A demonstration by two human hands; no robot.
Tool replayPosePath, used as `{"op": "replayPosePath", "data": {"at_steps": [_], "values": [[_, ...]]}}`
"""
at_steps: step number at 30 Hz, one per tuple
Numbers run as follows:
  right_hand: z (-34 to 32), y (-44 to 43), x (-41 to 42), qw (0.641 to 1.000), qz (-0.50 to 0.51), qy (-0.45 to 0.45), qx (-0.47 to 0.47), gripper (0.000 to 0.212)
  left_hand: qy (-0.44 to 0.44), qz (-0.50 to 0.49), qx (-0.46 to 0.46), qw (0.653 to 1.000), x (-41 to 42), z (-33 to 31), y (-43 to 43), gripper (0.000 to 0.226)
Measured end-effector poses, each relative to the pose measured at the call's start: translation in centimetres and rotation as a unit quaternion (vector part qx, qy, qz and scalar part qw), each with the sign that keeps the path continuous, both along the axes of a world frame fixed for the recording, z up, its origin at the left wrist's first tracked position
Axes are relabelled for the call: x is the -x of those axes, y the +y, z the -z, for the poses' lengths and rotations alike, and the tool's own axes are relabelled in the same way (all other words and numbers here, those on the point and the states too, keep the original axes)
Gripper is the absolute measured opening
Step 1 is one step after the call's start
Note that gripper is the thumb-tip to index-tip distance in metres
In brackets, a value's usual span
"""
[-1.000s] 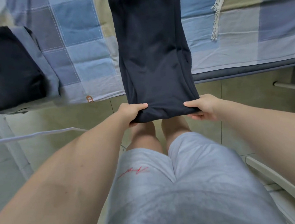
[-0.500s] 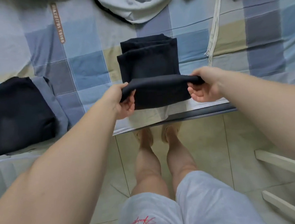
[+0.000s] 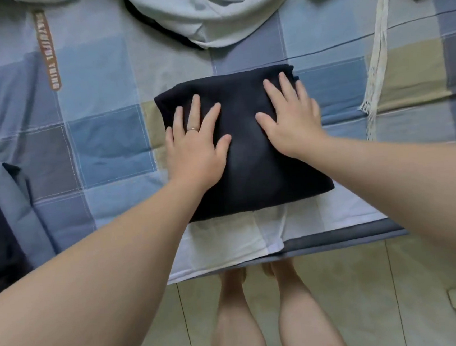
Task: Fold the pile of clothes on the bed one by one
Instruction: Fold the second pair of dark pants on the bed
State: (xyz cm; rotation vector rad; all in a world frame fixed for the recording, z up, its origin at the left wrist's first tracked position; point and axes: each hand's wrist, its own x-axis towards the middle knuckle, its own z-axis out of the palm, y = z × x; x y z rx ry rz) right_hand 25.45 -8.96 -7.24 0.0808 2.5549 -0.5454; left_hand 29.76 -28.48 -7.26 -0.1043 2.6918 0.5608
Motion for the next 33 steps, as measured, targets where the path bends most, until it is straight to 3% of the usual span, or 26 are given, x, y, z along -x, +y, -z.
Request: {"op": "replayPosePath", "data": {"at_steps": [2,7,11,14,17,20,24,27,30,33], "values": [[3.0,0.3,-1.0,0.997,-0.039,0.051,-0.036,0.068,0.026,0.027,0.018,0.999,0.2,2.9,-0.3,0.063],[8.7,0.4,-1.1,0.982,-0.025,0.184,-0.02,0.072,0.13,0.014,0.016,0.991,1.6,8.6,-0.9,0.067],[9.6,0.5,-0.5,0.976,-0.025,0.214,-0.007,0.074,0.163,0.016,0.022,0.986,2.0,9.6,-1.1,0.069],[8.4,0.3,-0.9,0.985,0.013,0.171,0.004,0.078,0.137,-0.041,0.011,0.99,1.3,8.3,-0.6,0.076],[7.4,0.7,-1.9,0.988,0.119,0.095,0.026,0.088,0.084,-0.201,-0.015,0.976,0.4,7.3,0.0,0.089],[6.9,0.8,-2.3,0.983,0.147,0.105,-0.005,0.086,0.073,-0.257,-0.055,0.962,0.1,6.6,0.4,0.096],[6.0,1.5,-1.2,0.955,0.266,0.048,0.121,0.068,0.071,-0.313,-0.116,0.94,0.8,6.2,-0.1,0.102],[5.2,2.9,0.1,0.937,0.292,-0.058,0.184,0.055,0.026,-0.369,-0.175,0.913,1.2,6.0,-1.0,0.096],[4.5,3.8,0.5,0.896,0.301,-0.164,0.284,0.036,-0.053,-0.391,-0.196,0.898,1.4,5.2,-1.5,0.087],[2.2,4.2,0.1,0.889,0.295,-0.175,0.304,0.036,-0.1,-0.388,-0.236,0.885,0.7,3.1,-1.7,0.07]]}}
